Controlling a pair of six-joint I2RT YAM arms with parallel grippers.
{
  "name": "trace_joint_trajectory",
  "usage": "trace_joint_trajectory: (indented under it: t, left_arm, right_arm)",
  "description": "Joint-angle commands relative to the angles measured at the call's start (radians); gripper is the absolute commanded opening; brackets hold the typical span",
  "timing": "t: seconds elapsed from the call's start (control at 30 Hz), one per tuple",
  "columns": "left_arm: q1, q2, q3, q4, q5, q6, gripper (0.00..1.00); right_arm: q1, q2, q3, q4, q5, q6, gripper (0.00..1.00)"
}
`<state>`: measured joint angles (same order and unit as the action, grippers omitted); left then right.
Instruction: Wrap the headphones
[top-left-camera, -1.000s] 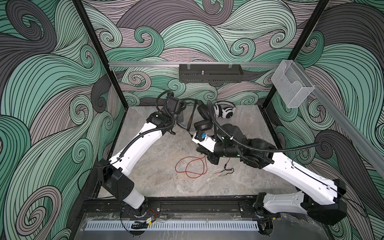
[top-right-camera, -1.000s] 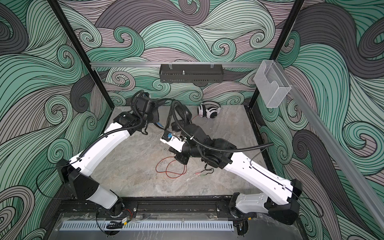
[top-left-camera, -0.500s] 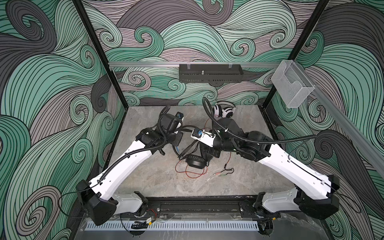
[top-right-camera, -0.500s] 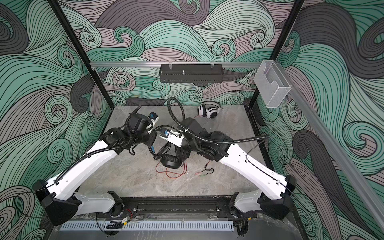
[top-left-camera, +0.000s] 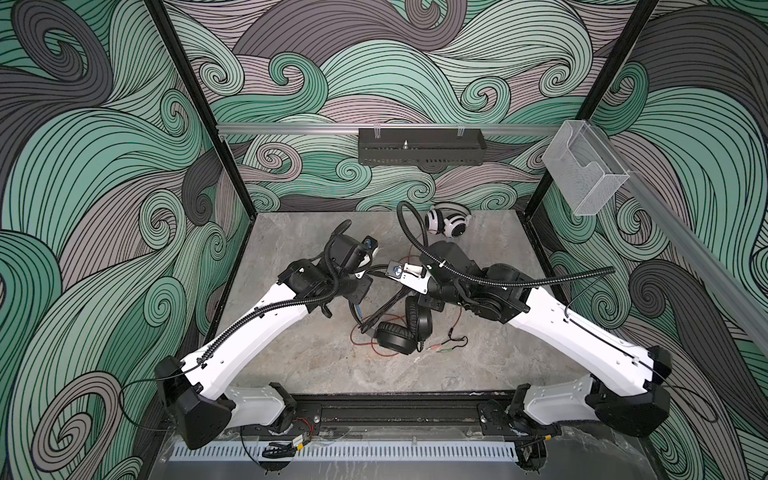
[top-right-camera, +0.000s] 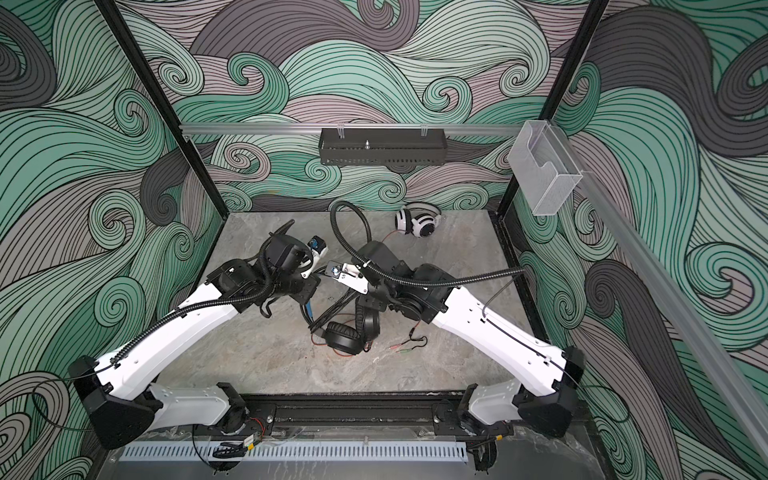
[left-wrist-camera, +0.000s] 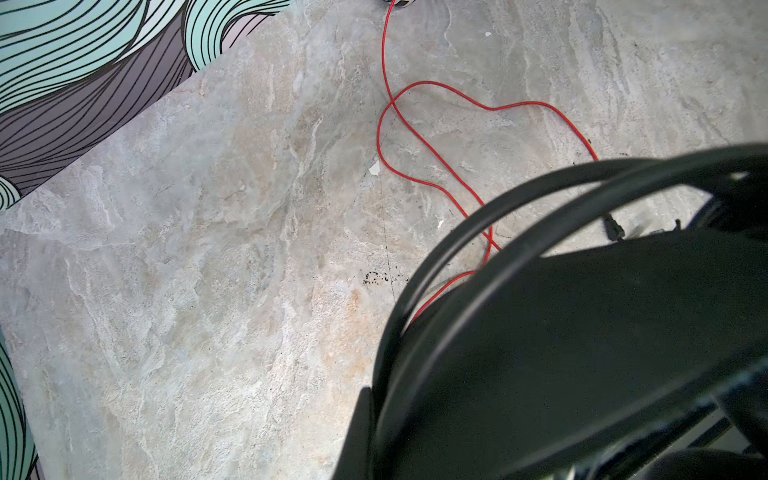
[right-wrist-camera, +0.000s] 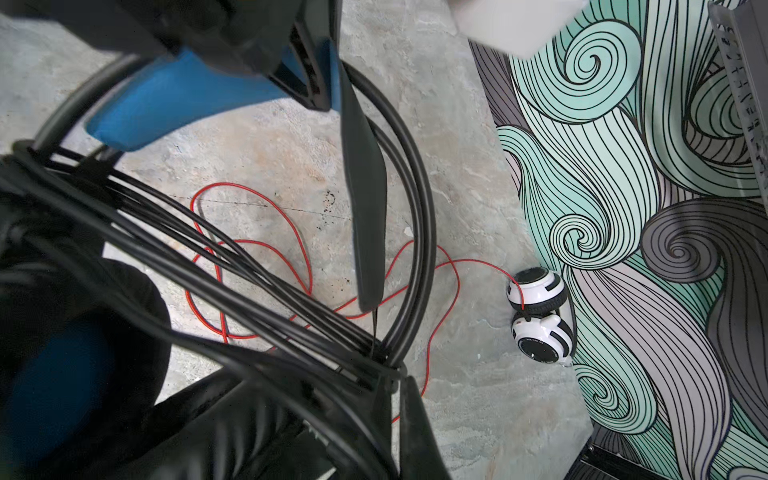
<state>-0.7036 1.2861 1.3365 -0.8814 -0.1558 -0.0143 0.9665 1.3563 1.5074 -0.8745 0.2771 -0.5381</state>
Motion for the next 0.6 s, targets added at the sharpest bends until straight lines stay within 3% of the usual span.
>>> trace_joint_trajectory:
  t: [0.0,0.1,0.27,0.4,0.57]
  left_arm:
    - [-0.009,-0.022,0.005,-0.083,0.016,0.018,0.0]
    - [-0.017,-0.035,0.013,-0.091,0.014,0.015,0.0]
    - [-0.034,-0.035,0.021,-0.12,0.009,0.024,0.0]
    - [-0.05,-0.038,0.021,-0.12,0.0,0.014,0.0]
    - [-0.059,-0.036,0.012,-0.105,-0.007,-0.014,0.0]
  right_arm:
    - [-0.027,-0.053,-0.032,0.05,0.174,-0.054,0.0]
    - [-0.028,-0.053,-0.073,0.073,0.262,-0.108,0.0]
    - [-0.014,-0.05,-0.089,0.103,0.311,-0.156,0.0]
    - [0.043,-0.037,-0.107,0.167,0.44,-0.261,0.0]
    - [0.057,-0.04,-0.125,0.184,0.47,-0.264,0.0]
